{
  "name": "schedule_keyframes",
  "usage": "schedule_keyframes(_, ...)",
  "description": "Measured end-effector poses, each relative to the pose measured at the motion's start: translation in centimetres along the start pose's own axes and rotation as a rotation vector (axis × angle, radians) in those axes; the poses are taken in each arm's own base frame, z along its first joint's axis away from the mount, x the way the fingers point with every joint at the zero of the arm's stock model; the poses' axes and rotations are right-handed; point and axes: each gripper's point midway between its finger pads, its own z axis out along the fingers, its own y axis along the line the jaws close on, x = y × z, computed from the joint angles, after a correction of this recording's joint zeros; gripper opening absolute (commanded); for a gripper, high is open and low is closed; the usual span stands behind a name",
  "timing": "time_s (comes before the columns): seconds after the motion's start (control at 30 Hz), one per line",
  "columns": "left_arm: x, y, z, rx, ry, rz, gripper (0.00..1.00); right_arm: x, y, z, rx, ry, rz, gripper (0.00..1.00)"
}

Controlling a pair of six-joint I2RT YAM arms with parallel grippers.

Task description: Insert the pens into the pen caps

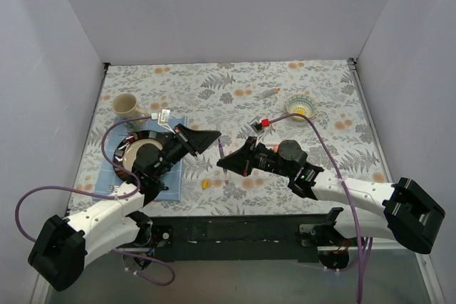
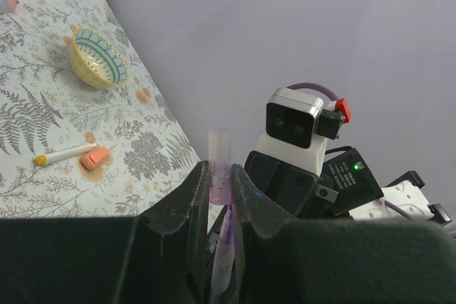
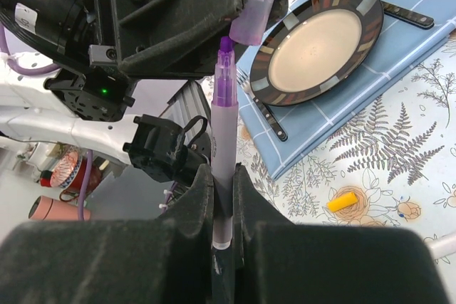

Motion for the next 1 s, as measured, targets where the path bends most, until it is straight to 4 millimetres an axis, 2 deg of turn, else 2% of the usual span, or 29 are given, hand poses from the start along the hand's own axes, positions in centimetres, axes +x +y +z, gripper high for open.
schedule_keyframes(0.17, 0.4, 0.3, -0.3, -0.003, 0.005, 0.005, 0.0, -0.1, -0.1, 0.1, 0.005, -0.003, 0.0, 0.01)
schedule_keyframes(0.5, -0.5, -0.4, -0.6, 0.017, -0.041, 0.02, 0.0, -0.9, 0.4, 0.8, 0.003, -0.014, -0.004, 0.01)
schedule_keyframes(1.0, -0.5, 0.3, -0.9, -0.027, -0.042, 0.022, 0.0, 0.0, 0.4, 1.1, -0.016, 0.013, 0.021, 0.01)
